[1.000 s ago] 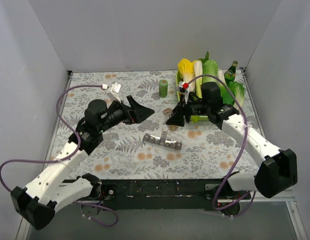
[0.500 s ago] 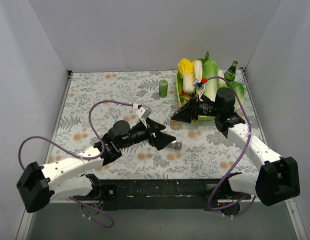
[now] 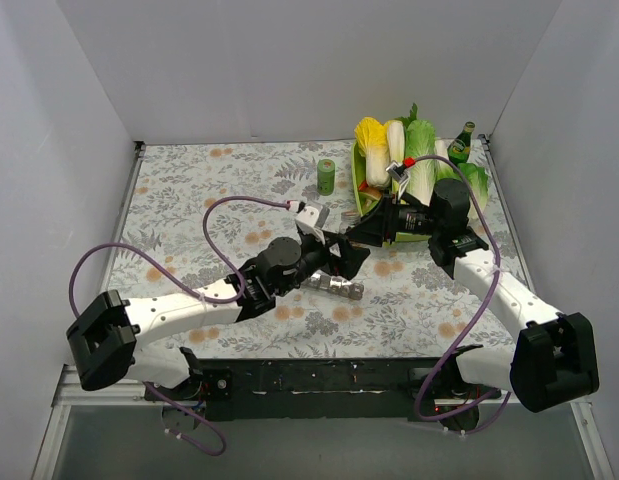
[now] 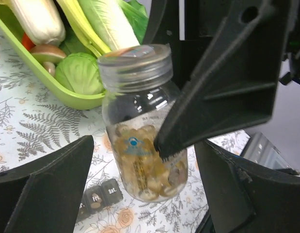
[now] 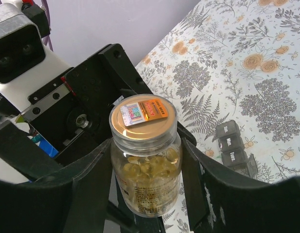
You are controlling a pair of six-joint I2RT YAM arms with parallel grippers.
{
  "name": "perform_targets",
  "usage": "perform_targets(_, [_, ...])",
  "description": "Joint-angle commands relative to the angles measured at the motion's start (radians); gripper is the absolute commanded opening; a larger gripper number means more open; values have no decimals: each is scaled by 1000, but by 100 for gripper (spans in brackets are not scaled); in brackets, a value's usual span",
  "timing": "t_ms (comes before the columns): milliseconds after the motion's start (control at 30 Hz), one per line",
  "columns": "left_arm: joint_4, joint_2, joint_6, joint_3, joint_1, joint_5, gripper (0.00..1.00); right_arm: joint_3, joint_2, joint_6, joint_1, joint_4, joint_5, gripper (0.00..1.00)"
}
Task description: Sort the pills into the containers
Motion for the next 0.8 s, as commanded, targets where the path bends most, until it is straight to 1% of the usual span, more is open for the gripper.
perform_targets(0, [-32, 25, 2, 71, -12, -120, 80, -6, -19, 29, -6, 70, -9, 25])
perform_targets(67, [-43, 35, 5, 77, -12, -120, 62, -6, -21, 29, -6, 70, -7, 25])
perform_targets(100, [-53, 35, 7, 83, -13, -119, 56, -6, -23, 27, -6, 70, -7, 25])
perform_targets(133, [-63, 36, 8, 84, -12, -114, 46, -6, -23, 29, -6, 68, -5, 25])
perform_targets(233, [-106, 24, 25, 83, -13, -80, 31, -4, -24, 15, -6, 62, -12, 27])
perform_targets(267, [-119, 10, 36, 77, -12, -66, 25, -4, -26, -8, -6, 54, -18, 30])
perform_targets(300, [-126, 3, 59, 72, -13, -39, 21, 1, -29, -19, -6, 51, -24, 33])
perform_targets(333, [-132, -8, 70, 57, -12, -27, 19, 5, -30, -41, -7, 33, -31, 43])
perform_targets(367, [-139, -20, 82, 48, -12, -14, 15, 10, -35, -69, -6, 4, -38, 51])
perform_targets(400, [-141, -46, 109, 37, -12, 3, 13, 23, -38, -132, -6, -15, -45, 57])
perform_targets(433, [-141, -62, 123, 25, -12, 32, 12, 28, -42, -161, -6, -25, -54, 72])
perform_targets(467, [-147, -76, 140, 3, -9, 52, 11, 36, -47, -190, -6, -68, -62, 78])
perform_targets(500, [-149, -106, 155, -12, -9, 65, 9, 42, -50, -253, -7, -85, -77, 83])
perform_targets(567, [-158, -135, 194, -50, -4, 121, 8, 65, -58, -311, -7, -137, -93, 91])
perform_targets(667, [-176, -203, 237, -86, -1, 177, 7, 103, -65, -423, -6, -229, -125, 93])
perform_targets(700, [-176, -218, 240, -109, -1, 220, 7, 122, -61, -451, -6, -310, -151, 93])
perform_targets(733, [-178, -247, 244, -119, 0, 237, 7, 143, -56, -545, -4, -364, -156, 94])
perform_targets(767, [-182, -258, 252, -126, 2, 280, 7, 192, -38, -589, -4, -439, -157, 93])
